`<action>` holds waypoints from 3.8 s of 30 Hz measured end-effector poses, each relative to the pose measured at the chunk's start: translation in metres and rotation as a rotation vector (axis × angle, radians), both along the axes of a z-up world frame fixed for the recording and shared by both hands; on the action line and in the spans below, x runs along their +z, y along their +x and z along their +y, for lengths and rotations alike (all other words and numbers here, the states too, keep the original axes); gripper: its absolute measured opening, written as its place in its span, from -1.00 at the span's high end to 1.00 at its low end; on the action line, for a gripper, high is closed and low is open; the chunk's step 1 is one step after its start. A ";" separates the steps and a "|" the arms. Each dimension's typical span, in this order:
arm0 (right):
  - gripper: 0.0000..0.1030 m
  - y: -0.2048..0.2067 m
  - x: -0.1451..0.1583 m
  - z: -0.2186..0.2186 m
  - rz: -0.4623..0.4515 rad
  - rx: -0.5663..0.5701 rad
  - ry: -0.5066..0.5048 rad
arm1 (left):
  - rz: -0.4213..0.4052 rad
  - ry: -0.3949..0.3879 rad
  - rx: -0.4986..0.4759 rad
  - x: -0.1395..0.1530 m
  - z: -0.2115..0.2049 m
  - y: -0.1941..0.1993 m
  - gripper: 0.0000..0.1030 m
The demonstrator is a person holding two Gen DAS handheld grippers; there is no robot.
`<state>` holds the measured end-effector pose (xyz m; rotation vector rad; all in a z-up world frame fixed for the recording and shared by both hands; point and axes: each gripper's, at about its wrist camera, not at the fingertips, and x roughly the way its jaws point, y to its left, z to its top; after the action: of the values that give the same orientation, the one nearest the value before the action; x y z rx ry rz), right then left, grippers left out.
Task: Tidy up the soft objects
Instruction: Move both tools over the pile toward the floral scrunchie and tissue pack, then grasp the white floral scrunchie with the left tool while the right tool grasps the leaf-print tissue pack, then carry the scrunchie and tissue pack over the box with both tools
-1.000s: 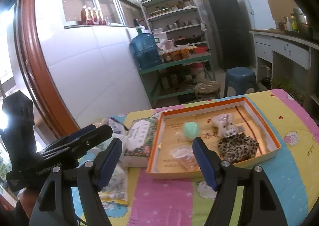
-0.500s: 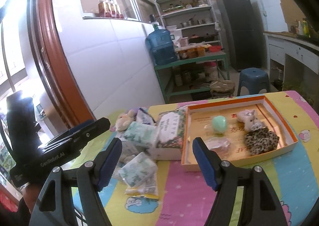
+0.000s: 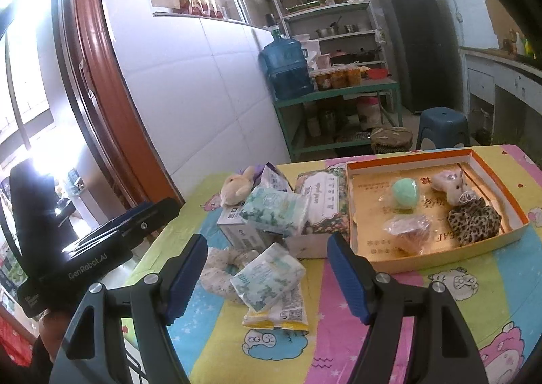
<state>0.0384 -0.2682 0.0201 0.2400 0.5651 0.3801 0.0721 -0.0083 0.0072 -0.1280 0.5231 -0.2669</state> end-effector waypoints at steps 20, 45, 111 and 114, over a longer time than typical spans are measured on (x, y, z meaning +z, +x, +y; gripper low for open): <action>-0.42 0.016 -0.045 0.034 0.078 0.022 -0.007 | 0.111 0.026 0.056 -0.061 0.026 0.013 -0.39; -0.50 0.055 -0.096 0.054 0.230 0.065 -0.013 | 0.337 0.043 0.014 -0.133 0.015 0.059 -0.36; -0.27 0.021 -0.021 -0.090 -0.008 -0.223 0.051 | -0.063 0.009 -0.171 0.009 -0.074 0.027 0.75; -0.27 0.023 -0.021 -0.103 -0.010 -0.239 0.049 | -0.059 0.015 -0.188 0.008 -0.089 0.035 0.75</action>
<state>0.0616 -0.3716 -0.0005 0.3490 0.5108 0.1638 0.1071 -0.0972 0.0153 -0.0560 0.4788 -0.4489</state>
